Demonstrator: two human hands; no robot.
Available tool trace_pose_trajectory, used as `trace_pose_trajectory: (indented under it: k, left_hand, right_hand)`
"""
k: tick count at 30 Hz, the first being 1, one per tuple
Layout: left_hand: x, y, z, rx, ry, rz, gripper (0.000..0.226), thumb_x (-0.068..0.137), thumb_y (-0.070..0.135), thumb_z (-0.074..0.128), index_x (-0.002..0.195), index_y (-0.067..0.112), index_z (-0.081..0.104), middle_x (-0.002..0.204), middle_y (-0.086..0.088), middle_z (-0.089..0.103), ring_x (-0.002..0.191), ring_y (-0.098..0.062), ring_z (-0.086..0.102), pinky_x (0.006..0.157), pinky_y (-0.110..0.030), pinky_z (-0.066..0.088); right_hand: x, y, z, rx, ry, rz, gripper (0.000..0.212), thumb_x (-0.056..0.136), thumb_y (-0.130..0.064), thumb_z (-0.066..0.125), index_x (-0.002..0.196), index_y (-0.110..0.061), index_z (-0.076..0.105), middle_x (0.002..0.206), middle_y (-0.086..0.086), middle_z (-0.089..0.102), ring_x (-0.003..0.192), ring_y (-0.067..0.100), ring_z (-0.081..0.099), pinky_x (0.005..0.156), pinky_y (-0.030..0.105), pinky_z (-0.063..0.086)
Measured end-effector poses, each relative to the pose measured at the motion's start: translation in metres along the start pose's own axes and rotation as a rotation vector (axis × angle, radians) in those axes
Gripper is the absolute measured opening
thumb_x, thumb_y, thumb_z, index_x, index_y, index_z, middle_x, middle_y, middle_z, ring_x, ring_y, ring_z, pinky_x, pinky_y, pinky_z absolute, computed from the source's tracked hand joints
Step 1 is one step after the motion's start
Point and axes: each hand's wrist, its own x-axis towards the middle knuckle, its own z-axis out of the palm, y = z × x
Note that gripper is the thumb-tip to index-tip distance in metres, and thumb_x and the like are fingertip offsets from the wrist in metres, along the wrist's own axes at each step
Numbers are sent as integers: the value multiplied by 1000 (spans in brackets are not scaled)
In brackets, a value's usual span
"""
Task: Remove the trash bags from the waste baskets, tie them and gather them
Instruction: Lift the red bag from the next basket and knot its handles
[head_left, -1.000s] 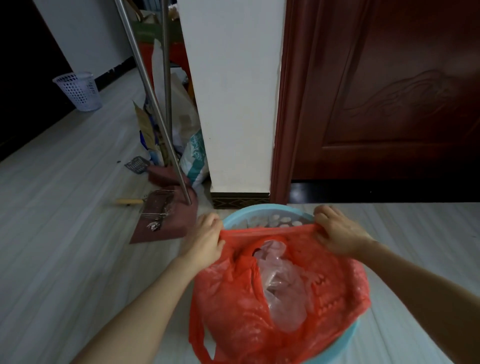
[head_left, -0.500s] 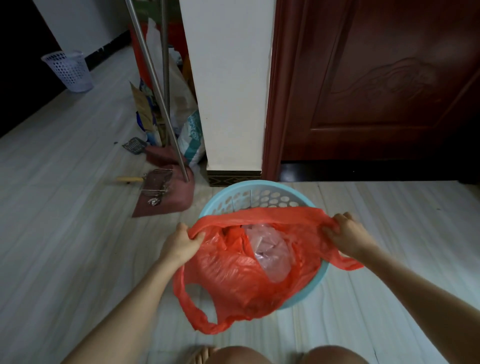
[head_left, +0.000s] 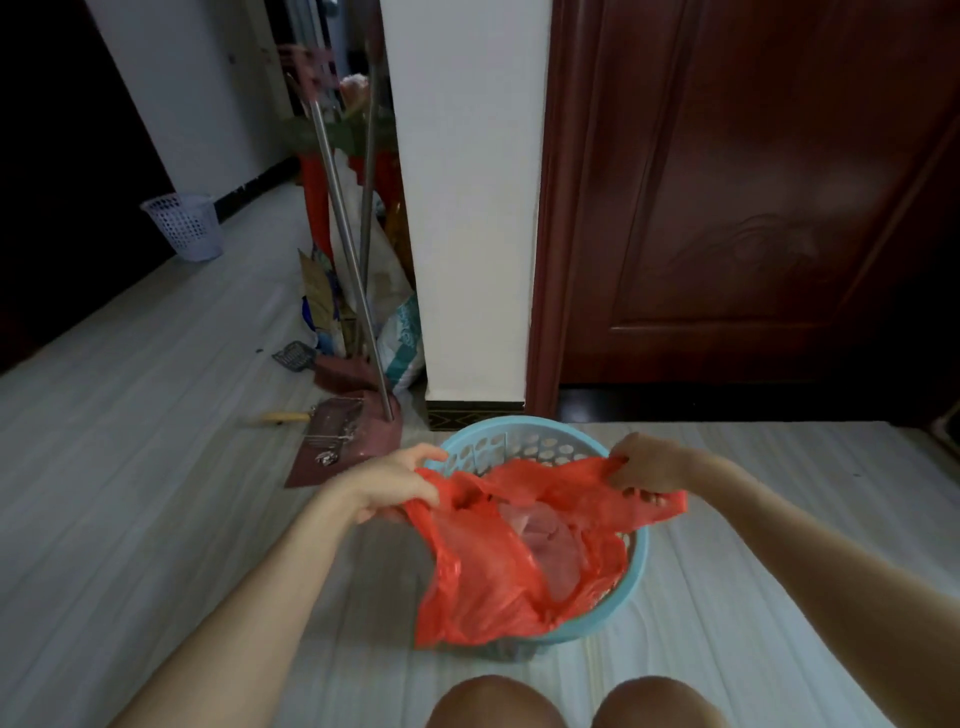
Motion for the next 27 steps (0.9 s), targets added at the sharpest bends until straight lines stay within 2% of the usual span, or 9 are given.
trace_pose_trajectory:
  k: [2,5,8,12,16,19,22,24,27]
  left_hand:
    - [-4,18,-7,88,73,27,47,78,-4,52,120,19,49,89,-5,56,54,-11,50,39,-16,39]
    - [-6,46,-13,-40,295,104,37,81,-7,49,114,6,54,81,-8,56,61,-16,52,43,-18,43]
    - [-9,78,-16,-173,356,162,29,82,-8,46,102,8,59,87,-12,59,69,-20,57,53,-23,51]
    - [-13,118,-24,-459,465,290,33,87,-9,34,83,10,61,75,-12,58,55,-16,55,45,-19,45]
    - [-33,149,-39,-807,436,377,30,91,-9,37,108,-2,60,63,-9,53,30,-1,50,32,-10,38]
    - [-51,156,-42,-854,347,373,25,90,0,51,114,0,58,59,-8,61,32,-4,53,35,-11,41]
    - [-60,161,-51,-728,282,430,44,84,-2,59,126,11,50,88,-9,63,55,-10,59,47,-17,48]
    - [-62,166,-56,-569,361,526,65,82,-8,57,136,23,40,118,-10,56,81,-13,62,67,-27,53]
    - [-71,180,-55,-254,424,727,87,81,-11,51,142,42,18,149,-1,28,85,20,55,70,-19,51]
  right_hand:
    - [-5,-17,-23,86,-31,-41,17,82,-6,48,70,-2,60,45,3,55,30,6,49,42,19,43]
    - [-6,-37,-46,513,191,-102,24,83,6,47,62,-1,56,44,9,49,26,6,44,35,15,38]
    - [-11,-51,-68,826,296,-129,27,81,11,43,61,1,57,49,13,48,35,15,46,42,21,37]
    - [-27,-62,-109,1229,328,-254,28,84,10,38,74,-6,59,63,13,47,54,20,44,58,29,38]
    - [-42,-66,-136,1166,258,-358,30,86,6,38,79,-19,53,64,7,45,52,18,42,58,30,41]
    - [-46,-68,-140,934,306,-316,32,85,7,38,92,-17,58,60,7,44,48,17,39,53,30,40]
    - [-48,-71,-148,950,597,-358,33,86,8,36,108,0,60,56,6,45,40,12,42,43,24,38]
    - [-52,-71,-159,986,776,-407,33,89,6,35,106,0,62,59,3,48,36,4,41,38,19,37]
    - [-68,-72,-183,922,926,-532,33,91,1,37,106,-12,64,62,-2,53,38,1,43,40,16,39]
